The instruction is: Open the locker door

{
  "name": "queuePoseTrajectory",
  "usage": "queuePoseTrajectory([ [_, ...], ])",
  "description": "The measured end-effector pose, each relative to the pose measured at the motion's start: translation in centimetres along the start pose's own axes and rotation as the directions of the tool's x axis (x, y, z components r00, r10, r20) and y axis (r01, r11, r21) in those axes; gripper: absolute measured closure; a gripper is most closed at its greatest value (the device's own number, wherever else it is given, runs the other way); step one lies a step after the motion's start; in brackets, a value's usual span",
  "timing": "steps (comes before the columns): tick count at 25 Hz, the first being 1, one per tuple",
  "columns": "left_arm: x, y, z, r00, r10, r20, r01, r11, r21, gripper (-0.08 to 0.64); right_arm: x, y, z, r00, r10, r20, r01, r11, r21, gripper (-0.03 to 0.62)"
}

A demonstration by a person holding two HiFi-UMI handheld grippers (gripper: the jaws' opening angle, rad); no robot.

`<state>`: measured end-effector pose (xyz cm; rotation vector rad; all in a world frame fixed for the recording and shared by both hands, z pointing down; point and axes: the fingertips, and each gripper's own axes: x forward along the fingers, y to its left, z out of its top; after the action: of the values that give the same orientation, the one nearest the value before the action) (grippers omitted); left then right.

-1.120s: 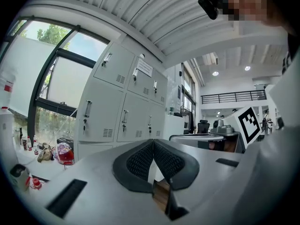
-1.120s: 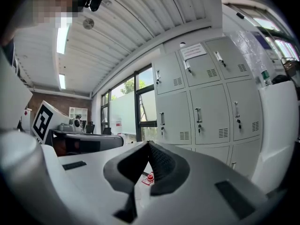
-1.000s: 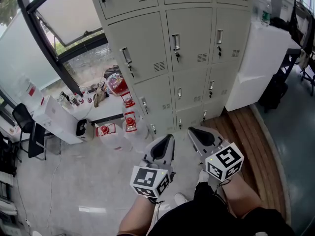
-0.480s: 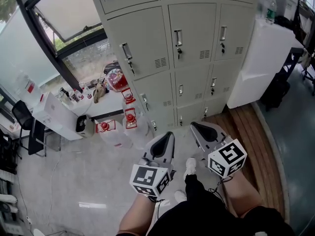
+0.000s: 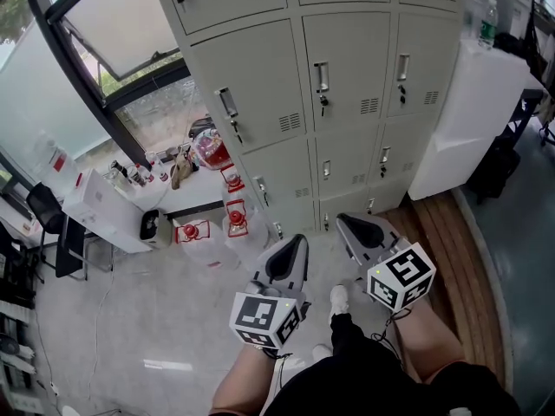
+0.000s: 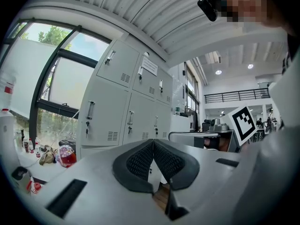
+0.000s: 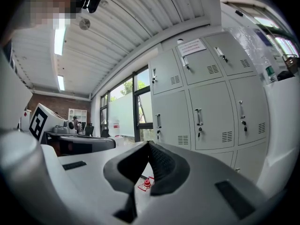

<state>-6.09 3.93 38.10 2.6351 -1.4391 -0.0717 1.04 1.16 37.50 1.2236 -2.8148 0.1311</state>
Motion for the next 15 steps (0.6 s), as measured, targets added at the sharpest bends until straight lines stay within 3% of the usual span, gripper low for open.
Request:
queuePoseTrajectory([
  [15,7.3,5.2,1.4,1.0,0.016,-0.006,-0.016,1.0,0.008,0.543,7.4,-6.0,1.4,1.0,0.023,-0.002,-0.023,1.0,-0.003,0.538],
])
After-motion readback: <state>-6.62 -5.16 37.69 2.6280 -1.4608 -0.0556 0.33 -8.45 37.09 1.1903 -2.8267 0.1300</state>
